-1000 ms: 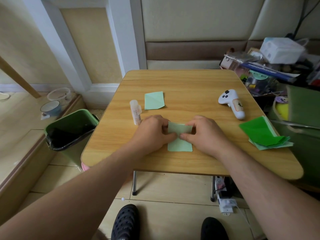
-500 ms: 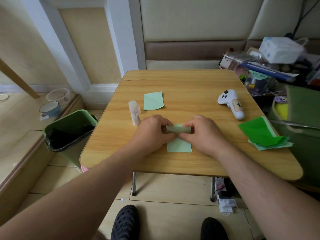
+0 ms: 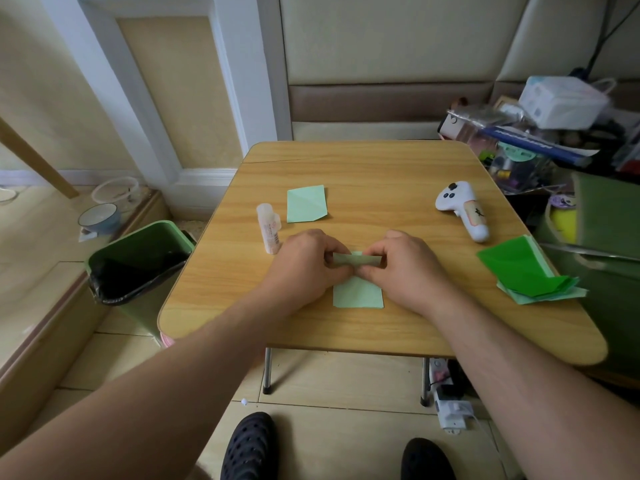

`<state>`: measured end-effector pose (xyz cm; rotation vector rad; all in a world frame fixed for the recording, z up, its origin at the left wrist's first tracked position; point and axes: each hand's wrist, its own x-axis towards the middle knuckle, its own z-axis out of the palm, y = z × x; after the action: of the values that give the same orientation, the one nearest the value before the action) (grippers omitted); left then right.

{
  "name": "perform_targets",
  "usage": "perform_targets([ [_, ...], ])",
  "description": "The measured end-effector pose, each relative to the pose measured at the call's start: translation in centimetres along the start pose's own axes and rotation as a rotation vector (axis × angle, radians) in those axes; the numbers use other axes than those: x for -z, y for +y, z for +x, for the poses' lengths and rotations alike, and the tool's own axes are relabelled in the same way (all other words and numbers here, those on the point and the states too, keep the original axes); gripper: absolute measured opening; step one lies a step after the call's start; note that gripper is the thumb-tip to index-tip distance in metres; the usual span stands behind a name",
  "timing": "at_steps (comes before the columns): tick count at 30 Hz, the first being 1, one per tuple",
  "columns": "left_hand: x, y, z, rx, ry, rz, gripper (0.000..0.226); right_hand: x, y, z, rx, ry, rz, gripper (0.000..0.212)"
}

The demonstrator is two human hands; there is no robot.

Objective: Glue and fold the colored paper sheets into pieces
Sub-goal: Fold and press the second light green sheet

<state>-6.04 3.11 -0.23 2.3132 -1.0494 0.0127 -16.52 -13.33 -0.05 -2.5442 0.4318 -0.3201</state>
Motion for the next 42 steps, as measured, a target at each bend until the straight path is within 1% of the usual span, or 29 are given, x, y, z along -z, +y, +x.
perform_targets([
  [3, 0.2, -0.3, 0.1, 0.015, -0.002, 0.003, 0.022, 0.3, 0.3, 0.2, -0.008, -0.016, -0.027, 0.018],
  [8, 0.6, -0.6, 0.1, 0.026, -0.003, 0.013, 0.019, 1.0, 1.3, 0.4, -0.020, -0.004, -0.034, 0.013],
  [13, 0.1, 0.1, 0.4, 0.020, -0.008, -0.002, 0.015, 0.1, 0.6, 0.5, -0.011, 0.006, 0.022, 0.009],
  [16, 0.1, 0.1, 0.6, 0.020, -0.016, 0.000, 0.016, -0.1, 0.3, 0.7, 0.010, 0.002, 0.010, 0.011],
  [20, 0.5, -0.5, 0.8, 0.029, -0.011, 0.014, 0.015, 0.7, 1.2, 1.0, -0.024, 0.004, -0.026, 0.007],
  [24, 0.4, -0.5, 0.8, 0.019, 0.002, 0.014, 0.014, 0.7, 1.3, 1.1, -0.037, 0.007, -0.002, 0.011],
  [27, 0.0, -0.1, 1.0, 0.005, 0.019, 0.018, 0.013, -0.2, 0.6, 1.0, -0.012, 0.007, 0.020, 0.007],
  [30, -0.1, 0.1, 1.1, 0.010, 0.018, 0.017, 0.013, -0.6, 0.3, 1.2, 0.013, 0.012, -0.002, 0.012],
  [33, 0.3, -0.2, 1.1, 0.010, 0.004, 0.032, 0.013, 0.0, 0.8, 1.4, -0.006, -0.003, -0.038, 0.008],
  [37, 0.5, -0.7, 1.1, 0.020, 0.015, 0.034, 0.011, 0.5, 1.5, 1.5, -0.031, 0.016, -0.034, 0.008],
  [42, 0.1, 0.0, 1.3, 0.001, 0.030, 0.040, 0.012, -0.2, 0.7, 1.5, -0.019, 0.008, -0.029, 0.008],
])
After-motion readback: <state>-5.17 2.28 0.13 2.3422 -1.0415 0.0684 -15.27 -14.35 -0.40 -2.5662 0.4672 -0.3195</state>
